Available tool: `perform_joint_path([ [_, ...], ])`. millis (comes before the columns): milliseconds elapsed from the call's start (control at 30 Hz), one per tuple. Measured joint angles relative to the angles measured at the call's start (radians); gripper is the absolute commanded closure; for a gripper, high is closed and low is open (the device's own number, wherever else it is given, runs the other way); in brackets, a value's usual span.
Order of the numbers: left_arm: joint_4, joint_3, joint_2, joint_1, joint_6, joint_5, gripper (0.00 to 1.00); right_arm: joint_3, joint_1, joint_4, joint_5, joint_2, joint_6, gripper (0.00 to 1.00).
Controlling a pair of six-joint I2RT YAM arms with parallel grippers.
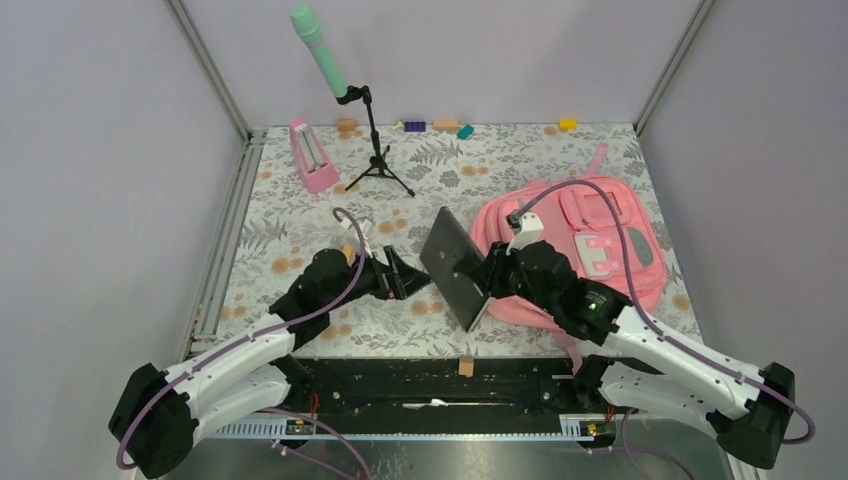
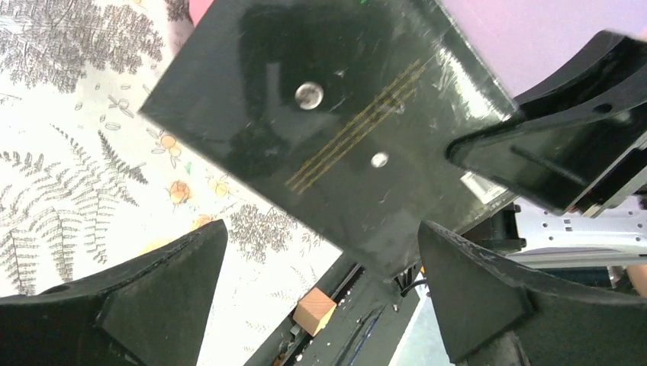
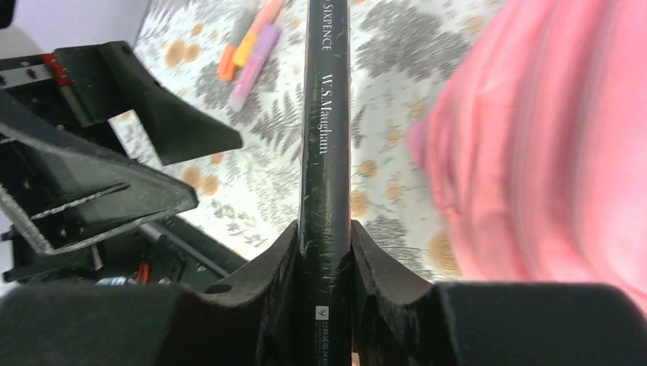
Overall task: Pack the student bag
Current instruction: Pick up the book from the center of the board, then place the book in the student bag.
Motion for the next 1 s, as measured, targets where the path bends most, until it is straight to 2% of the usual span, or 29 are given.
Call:
perform_joint_path([
  [267,-0.134,0.279,0.189,0.001,0.138,0.083,0.01,0.217,-0.130,-0.266,0.116,-0.070,-0.149,1.00],
  [467,-0.134,0.477,0.421,0.002,0.155,0.133,0.07,0.336,-0.311,-0.341,0.129,-0.071,-0.204,1.00],
  [500,-0.137,0.543,0.517,0.002,0.155,0.144,0.09,0.347,-0.334,-0.351,0.130,-0.072,-0.205,1.00],
  [600,-0.147,0.669,0.693,0.002,0.155,0.164,0.15,0.364,-0.396,-0.392,0.144,-0.090,-0.203,1.00],
  [767,-0.219,0.858,0.933,0.002,0.171,0.174,0.19,0.349,-0.423,-0.481,0.164,-0.169,-0.183,1.00],
  [867,-0.307,0.968,1.035,0.002,0.198,0.167,0.24,0.317,-0.423,-0.530,0.156,-0.267,-0.159,1.00],
  [933,-0.345,1.007,1.069,0.002,0.212,0.163,0.29,0.307,-0.423,-0.562,0.151,-0.313,-0.146,1.00],
  [1000,-0.385,1.041,1.091,0.002,0.227,0.158,0.31,0.299,-0.423,-0.598,0.139,-0.363,-0.130,1.00],
])
